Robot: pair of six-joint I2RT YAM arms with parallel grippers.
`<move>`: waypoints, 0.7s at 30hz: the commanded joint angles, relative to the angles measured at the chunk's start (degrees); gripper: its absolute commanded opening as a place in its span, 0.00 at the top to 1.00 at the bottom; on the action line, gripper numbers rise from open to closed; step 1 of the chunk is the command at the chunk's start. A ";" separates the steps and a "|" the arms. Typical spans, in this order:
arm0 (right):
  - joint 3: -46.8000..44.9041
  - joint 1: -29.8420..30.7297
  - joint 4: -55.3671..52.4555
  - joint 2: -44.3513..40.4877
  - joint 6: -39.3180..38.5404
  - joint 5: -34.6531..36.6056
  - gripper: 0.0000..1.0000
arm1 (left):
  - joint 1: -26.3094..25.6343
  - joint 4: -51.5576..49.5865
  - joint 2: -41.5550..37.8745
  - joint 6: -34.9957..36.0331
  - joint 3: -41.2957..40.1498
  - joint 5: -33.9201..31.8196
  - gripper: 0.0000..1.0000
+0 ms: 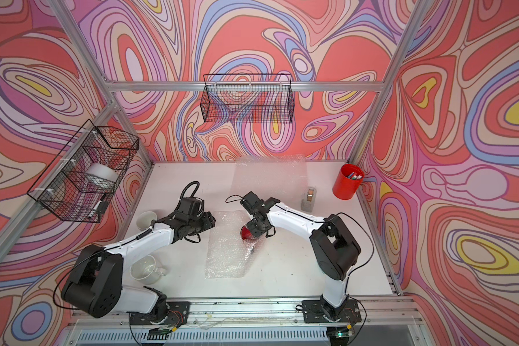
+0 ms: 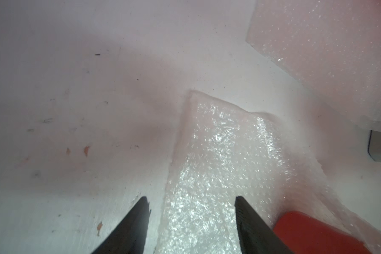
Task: Wrap mugs in bubble wrap
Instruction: Wrap the mug in bubble wrap.
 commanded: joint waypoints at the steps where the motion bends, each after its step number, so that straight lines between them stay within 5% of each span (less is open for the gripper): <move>1: 1.24 -0.03 -0.87 1.17 -0.86 1.60 0.83 | 2.49 -5.99 4.61 5.07 5.76 1.39 0.40; 9: 1.29 -0.03 -0.62 1.39 -0.20 1.22 0.83 | 4.13 -15.14 16.60 8.76 18.27 1.22 0.45; 21: 1.71 -0.03 -0.54 2.25 0.06 1.22 0.84 | 4.13 -16.11 24.96 9.13 24.22 6.50 0.53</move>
